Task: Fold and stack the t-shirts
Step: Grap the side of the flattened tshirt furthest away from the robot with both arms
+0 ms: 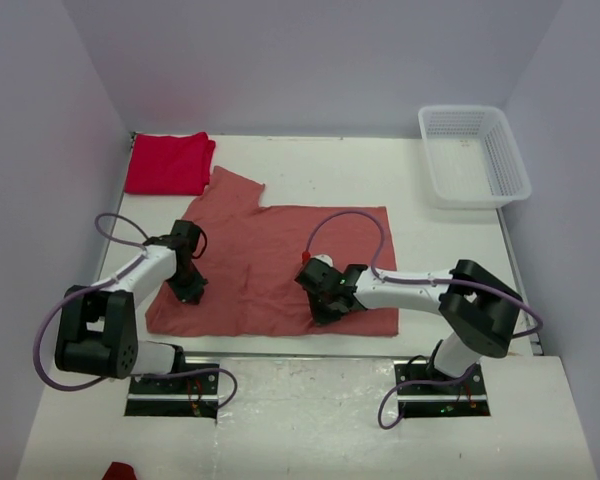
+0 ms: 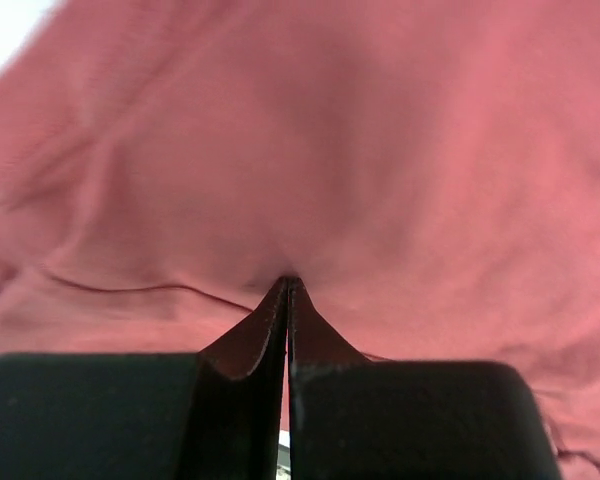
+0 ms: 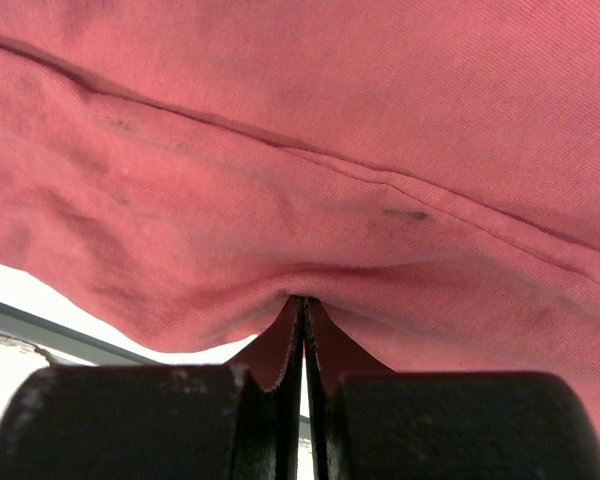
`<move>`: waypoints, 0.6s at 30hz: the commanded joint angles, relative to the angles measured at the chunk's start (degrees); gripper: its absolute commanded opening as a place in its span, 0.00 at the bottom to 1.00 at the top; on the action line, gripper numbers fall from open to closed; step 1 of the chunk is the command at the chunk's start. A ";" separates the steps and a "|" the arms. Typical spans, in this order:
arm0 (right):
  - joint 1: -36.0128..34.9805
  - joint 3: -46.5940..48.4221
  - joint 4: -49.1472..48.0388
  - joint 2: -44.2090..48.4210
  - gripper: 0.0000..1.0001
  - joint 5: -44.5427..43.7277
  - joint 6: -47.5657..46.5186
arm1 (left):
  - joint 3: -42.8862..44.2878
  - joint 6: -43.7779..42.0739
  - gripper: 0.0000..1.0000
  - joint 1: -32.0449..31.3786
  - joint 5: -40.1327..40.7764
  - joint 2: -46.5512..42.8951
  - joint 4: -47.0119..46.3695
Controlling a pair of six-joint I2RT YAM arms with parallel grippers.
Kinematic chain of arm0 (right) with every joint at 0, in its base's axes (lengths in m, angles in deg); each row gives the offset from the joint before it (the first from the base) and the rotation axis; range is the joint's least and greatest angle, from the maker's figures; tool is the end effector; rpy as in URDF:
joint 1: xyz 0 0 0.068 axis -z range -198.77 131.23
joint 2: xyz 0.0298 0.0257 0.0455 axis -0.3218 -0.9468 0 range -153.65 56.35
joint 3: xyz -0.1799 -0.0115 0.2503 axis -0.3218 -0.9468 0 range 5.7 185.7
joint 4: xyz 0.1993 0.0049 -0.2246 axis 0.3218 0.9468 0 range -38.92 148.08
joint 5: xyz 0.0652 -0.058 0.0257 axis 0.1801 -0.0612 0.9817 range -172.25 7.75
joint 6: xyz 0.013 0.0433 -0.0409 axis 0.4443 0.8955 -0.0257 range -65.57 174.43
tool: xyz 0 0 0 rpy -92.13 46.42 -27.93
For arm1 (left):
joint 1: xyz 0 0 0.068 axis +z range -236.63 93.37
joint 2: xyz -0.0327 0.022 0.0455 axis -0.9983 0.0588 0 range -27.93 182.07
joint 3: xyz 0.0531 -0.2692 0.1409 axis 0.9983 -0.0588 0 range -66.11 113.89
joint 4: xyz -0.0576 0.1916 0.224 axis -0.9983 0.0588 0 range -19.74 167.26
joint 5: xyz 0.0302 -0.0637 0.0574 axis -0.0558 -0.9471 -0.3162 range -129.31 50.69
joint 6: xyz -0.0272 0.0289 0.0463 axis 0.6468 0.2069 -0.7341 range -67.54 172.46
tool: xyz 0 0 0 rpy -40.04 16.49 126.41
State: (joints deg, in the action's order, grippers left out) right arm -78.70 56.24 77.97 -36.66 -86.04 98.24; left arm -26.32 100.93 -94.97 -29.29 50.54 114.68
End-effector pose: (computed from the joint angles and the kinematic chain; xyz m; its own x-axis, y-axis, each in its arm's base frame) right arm 0.1678 0.2836 0.1530 -0.9281 -0.2243 -0.2974 -0.2900 0.9360 0.1993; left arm 0.2338 -0.0263 0.1580 -0.7427 -0.6362 -0.2089 -0.6544 0.7558 0.0247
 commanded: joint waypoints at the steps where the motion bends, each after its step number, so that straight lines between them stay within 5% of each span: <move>1: -1.86 -1.59 0.61 -3.58 0.00 -0.08 1.80 | 2.04 1.72 0.00 3.32 3.43 -0.26 3.65; 18: -5.65 -0.71 5.79 -2.26 0.00 -2.88 5.76 | 1.25 0.49 0.00 11.31 1.85 -1.66 3.21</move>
State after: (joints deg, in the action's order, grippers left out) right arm -83.29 56.39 77.60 -36.90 -86.65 102.11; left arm -26.03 101.28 -86.75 -27.39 49.17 117.74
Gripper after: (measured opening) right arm 0.003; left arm 0.002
